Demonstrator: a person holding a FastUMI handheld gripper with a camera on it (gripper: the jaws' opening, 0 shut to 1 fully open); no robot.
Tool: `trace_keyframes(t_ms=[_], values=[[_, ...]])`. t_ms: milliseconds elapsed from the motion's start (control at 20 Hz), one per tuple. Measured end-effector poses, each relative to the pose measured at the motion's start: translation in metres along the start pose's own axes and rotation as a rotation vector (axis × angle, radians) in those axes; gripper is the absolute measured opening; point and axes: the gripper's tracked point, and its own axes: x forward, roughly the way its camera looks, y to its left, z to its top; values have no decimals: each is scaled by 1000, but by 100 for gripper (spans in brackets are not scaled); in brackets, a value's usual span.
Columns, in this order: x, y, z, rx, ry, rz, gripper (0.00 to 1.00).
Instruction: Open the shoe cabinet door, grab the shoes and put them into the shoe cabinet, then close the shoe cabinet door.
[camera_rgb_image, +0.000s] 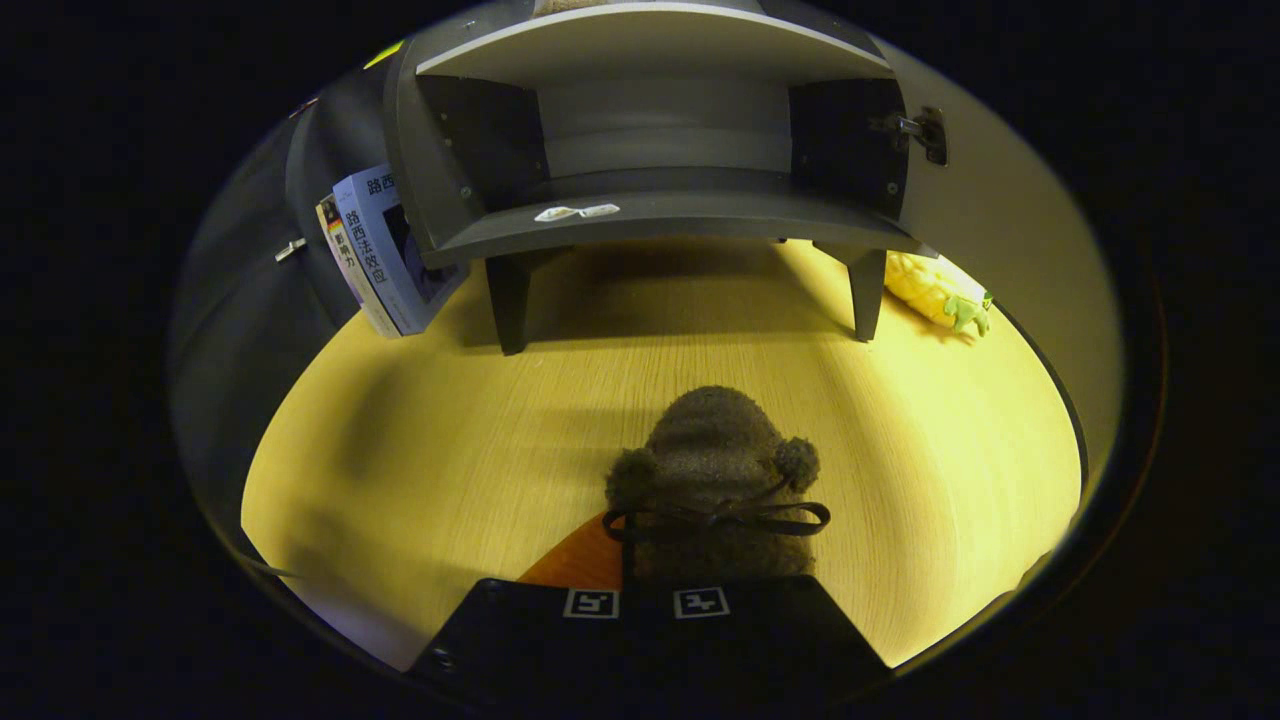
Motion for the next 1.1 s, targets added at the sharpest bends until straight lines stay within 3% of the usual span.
trace_keyframes(t_ms=[750, 1100], values=[[-166, 16, 205, -47, -365, 10, 5], [-207, 15, 314, -75, -531, -25, 5]])
